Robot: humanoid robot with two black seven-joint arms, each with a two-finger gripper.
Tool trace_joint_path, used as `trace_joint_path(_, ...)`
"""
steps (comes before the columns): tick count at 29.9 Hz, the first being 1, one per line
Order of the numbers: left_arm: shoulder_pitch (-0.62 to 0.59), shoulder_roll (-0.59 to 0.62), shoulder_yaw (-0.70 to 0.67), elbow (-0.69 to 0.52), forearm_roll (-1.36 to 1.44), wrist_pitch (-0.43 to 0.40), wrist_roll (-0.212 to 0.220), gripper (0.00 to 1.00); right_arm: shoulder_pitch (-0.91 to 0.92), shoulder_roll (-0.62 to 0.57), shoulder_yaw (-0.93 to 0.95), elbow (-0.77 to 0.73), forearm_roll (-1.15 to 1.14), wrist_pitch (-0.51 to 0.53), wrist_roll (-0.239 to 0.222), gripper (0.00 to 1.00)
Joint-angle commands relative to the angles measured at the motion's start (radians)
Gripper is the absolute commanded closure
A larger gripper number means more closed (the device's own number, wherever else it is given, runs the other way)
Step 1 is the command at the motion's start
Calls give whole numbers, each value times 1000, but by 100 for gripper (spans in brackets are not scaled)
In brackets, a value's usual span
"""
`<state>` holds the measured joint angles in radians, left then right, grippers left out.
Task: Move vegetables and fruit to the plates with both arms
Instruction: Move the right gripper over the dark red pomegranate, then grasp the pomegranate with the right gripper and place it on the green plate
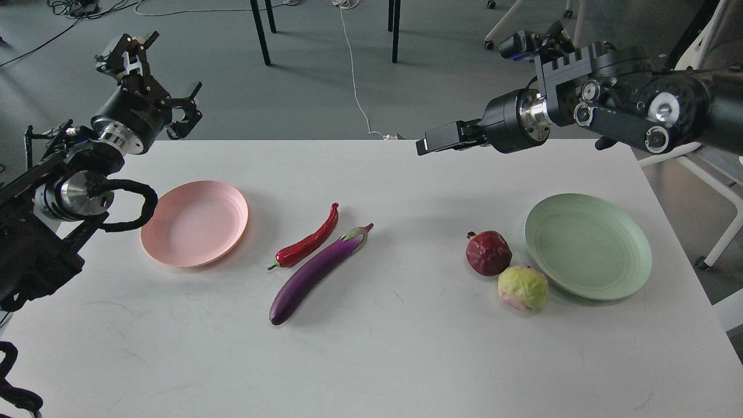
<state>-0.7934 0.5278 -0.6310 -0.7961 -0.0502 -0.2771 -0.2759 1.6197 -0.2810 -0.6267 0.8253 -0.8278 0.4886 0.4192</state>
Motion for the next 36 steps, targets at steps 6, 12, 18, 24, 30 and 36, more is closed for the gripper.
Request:
trace_joint_path(6,0,-3,5,-2,1,-2,3,2,-53,42,-180,0,-169,0,9,4)
trace_joint_path(12,2,-2,2,-2,3,-2,-3,2,-116,43,-232,8,-249,-113,10,5)
trace_joint_path(18,5,6,1,-3,1,-1,-5,2,-127,37,-243,55,-263,-119,10,5)
trace_joint_path(24,11,9,1,-3,1,-1,-5,2,-129,-26,-242,127,-263,-119,10,12)
trace_joint_path(30,14,15,1,-3,1,-1,-5,2,-129,-102,-229,186,-261,-119,10,33)
trace_joint_path(36,14,8,1,-3,1,1,-5,2,-110,-168,-170,187,-260,-130,10,43)
